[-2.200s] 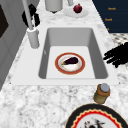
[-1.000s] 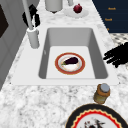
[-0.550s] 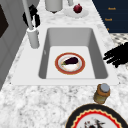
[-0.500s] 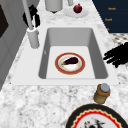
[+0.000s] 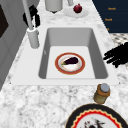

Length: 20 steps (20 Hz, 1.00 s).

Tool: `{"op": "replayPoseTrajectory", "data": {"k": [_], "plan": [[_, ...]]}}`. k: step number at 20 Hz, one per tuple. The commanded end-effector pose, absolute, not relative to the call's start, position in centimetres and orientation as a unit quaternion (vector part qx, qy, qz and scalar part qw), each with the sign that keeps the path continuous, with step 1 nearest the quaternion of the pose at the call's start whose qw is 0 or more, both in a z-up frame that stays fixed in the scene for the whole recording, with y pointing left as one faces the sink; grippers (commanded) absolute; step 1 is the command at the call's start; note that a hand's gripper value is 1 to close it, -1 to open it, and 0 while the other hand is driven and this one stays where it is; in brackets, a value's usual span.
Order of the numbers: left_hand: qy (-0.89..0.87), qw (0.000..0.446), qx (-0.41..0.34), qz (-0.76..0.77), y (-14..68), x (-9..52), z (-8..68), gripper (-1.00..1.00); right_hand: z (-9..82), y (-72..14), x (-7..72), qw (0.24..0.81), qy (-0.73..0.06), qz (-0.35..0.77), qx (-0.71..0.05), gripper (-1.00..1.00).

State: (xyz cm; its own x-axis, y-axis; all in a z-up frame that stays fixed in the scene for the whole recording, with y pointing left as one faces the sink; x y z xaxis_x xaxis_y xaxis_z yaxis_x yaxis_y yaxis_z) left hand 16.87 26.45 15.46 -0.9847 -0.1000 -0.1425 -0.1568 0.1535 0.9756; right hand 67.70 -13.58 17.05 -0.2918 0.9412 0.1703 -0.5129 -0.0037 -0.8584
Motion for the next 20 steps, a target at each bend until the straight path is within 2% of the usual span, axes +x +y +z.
{"op": "replayPoseTrajectory", "data": {"k": [1, 6, 7, 20], "plan": [[0.759, 0.022, -0.085, 0.645, 26.5, 16.9, 15.5, 0.00, 15.1, -14.5, 66.7, 0.537, -0.465, 0.658, -0.249, 1.00], [0.759, 0.022, -0.085, 0.645, 26.5, 16.9, 15.5, 0.00, 16.1, -13.8, 67.7, 0.544, -0.448, 0.668, -0.241, 1.00], [0.759, 0.022, -0.085, 0.645, 26.5, 16.9, 15.5, 0.00, 16.3, -13.7, 67.7, 0.543, -0.444, 0.670, -0.243, -1.00], [0.759, 0.022, -0.085, 0.645, 26.5, 16.9, 15.5, 0.00, 19.1, -17.5, 67.1, 0.547, -0.457, 0.662, -0.230, -1.00]]}}
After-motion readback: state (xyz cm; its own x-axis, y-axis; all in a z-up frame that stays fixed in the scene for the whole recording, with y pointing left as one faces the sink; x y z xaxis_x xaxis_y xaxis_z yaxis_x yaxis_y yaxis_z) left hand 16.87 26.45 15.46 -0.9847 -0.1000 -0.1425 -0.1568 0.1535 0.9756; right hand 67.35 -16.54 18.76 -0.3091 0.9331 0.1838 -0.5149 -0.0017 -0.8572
